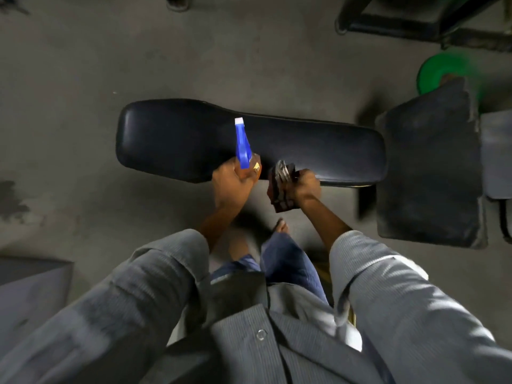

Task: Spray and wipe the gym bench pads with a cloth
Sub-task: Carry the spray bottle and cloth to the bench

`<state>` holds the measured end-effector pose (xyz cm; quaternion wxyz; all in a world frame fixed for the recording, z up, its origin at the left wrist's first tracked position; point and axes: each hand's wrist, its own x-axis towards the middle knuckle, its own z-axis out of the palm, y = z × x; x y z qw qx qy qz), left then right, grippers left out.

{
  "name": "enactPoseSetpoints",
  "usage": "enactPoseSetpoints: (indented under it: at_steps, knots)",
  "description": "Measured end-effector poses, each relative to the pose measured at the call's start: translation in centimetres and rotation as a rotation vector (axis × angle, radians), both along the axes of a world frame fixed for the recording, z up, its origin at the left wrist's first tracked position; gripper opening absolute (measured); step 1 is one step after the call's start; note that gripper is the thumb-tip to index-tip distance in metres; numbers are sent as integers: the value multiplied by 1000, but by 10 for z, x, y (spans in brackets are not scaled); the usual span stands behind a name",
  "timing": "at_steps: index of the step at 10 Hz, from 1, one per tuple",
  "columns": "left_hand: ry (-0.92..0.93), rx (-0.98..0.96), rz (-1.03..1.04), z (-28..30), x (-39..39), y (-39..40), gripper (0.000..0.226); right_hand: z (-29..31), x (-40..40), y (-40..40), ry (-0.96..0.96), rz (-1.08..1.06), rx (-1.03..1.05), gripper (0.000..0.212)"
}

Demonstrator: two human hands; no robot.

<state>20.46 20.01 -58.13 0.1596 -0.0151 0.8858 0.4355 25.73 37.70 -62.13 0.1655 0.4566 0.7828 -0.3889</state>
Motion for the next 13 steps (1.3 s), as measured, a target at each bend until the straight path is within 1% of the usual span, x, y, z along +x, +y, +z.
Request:
enactPoseSetpoints:
  at_steps: [1,2,3,4,5,6,7,8,9,10,11,12,13]
  knots:
    - [-26,51,72,-9,-18,-2,26,-10,-23,-2,-148,422,373,30]
    - [-76,100,118,-16,-34,0,33,-30,-48,1,-119,643,527,31]
    - [-86,139,156,-30,-53,2,35,-54,-78,8,-28,602,337,35]
    - [-108,119,181,-37,-71,12,32,-66,-109,17,42,299,16,41]
    - [-99,62,231,-42,-92,27,37,-88,-130,36,97,-17,-308,39]
    - [-85,65,258,-57,-109,38,38,-120,-147,55,100,-237,-588,34]
    - [-151,95,304,-72,-117,47,29,-142,-160,64,17,-288,-758,41]
    - [-162,79,282,-85,-126,50,27,-161,-158,69,-115,-104,-546,59]
    - [-141,33,221,-95,-134,45,30,-157,-153,70,-174,13,-198,66]
    - [-163,0,188,-103,-139,35,19,-135,-155,58,-30,109,-97,59]
    - [-177,0,167,-102,-144,25,19,-94,-165,32,209,246,-205,64]
    - [-206,1,174,-105,-150,8,15,-58,-187,-7,453,473,-269,78]
    - [-261,-37,142,-116,-155,-15,13,-44,-212,-43,590,649,-277,87]
